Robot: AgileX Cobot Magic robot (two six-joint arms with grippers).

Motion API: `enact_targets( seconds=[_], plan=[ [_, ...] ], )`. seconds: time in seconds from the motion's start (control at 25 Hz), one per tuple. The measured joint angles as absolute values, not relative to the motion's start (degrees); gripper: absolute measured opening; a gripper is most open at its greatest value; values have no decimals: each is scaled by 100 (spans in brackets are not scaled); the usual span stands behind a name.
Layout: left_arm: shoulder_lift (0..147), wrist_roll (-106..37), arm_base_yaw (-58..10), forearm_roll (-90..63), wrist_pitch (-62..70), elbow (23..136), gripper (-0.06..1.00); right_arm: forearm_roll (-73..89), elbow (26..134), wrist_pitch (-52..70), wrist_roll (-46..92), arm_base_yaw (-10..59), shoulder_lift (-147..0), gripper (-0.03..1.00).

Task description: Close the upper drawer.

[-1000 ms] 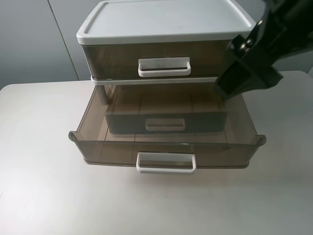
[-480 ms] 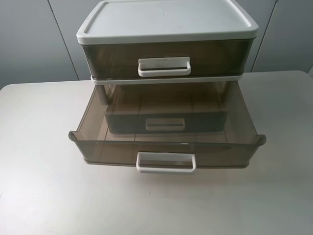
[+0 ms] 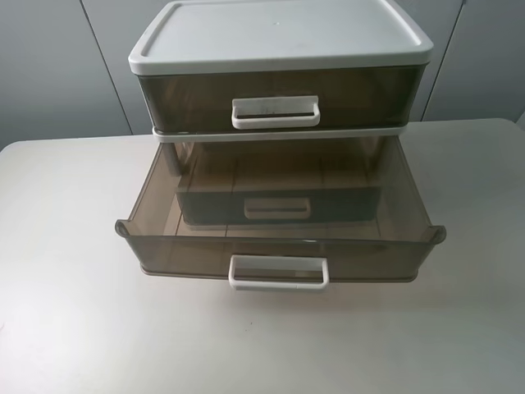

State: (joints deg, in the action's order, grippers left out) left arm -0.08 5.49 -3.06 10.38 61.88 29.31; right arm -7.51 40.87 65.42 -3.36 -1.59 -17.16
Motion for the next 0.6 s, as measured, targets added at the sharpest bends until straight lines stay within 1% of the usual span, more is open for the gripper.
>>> enact_targets(
  seconds=[0.16,0.28,0.6],
  plan=[
    [-8,549,-306,1038,6188,2931,74,-518,3609,6517,-465,-344,-670,70],
    [-8,549,-306,1038,6188,2931,74,-432,3456,6490,-488,-366,-222,70],
    [-8,549,-306,1038,6188,2931,74,-245,2932,6325,-293,-367,-15,70]
  ],
)
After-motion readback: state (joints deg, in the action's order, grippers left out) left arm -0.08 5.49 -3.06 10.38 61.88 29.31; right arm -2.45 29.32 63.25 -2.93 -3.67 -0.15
